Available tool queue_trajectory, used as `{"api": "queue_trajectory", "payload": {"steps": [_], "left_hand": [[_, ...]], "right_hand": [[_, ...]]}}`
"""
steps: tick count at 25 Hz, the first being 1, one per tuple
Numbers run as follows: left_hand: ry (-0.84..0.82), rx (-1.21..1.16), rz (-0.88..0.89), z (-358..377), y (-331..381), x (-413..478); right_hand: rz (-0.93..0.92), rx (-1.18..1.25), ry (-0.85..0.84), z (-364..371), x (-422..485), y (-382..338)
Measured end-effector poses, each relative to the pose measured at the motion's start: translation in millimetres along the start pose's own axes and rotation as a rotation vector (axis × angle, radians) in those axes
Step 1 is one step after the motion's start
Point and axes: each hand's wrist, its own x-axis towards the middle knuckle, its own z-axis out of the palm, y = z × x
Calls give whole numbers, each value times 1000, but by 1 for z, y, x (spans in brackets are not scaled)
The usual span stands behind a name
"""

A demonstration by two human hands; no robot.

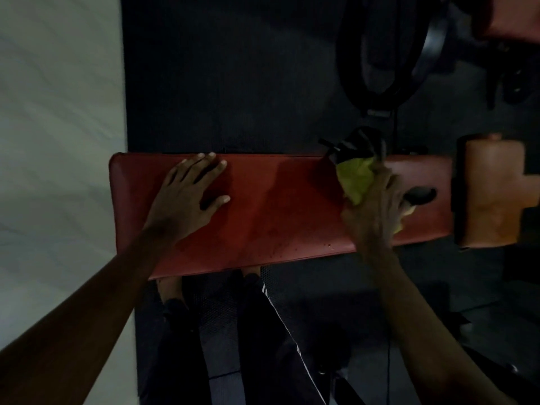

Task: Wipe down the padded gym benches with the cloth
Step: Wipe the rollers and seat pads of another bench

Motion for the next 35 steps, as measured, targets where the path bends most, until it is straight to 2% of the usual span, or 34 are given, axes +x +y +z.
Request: {"api": "queue_trajectory", "payload": {"steps": [2, 4, 8, 11, 13, 15, 17, 19, 23, 25, 28, 32, 35], "left_hand": [[5, 6, 3, 0, 0, 1], [6, 20, 2, 0, 2, 2], [27, 57, -4, 2, 4, 1], [54, 69, -1, 2, 4, 0], [81, 74, -4, 3, 4, 0], [84, 69, 4, 2, 6, -1], [84, 76, 4, 0, 7, -1], [59, 73, -5, -2, 6, 2], [52, 49, -32, 0, 6, 0], [73, 44, -40, 1, 4, 0], [92, 31, -15, 3, 2, 0], [86, 20, 11, 4, -2, 0], [69, 39, 11, 4, -3, -1]], "right_hand": [[-179, 60, -114, 7, -23, -1], [-255, 56, -103, 16, -32, -2], [13, 17, -131, 31, -10, 13], [98, -58, -10, 53, 3, 3], [141, -26, 85, 63, 1, -23], [21, -41, 58, 68, -15, -48], [-241, -85, -59, 65, -23, -62], [-341, -95, -109, 62, 3, -55], [-122, 16, -8, 56, 56, -36], [-165, 41, 50, 65, 49, -53], [-233, -45, 47, 85, 16, -78], [-254, -82, 82, 83, 24, -56], [43, 52, 174, 74, 21, -21]]}}
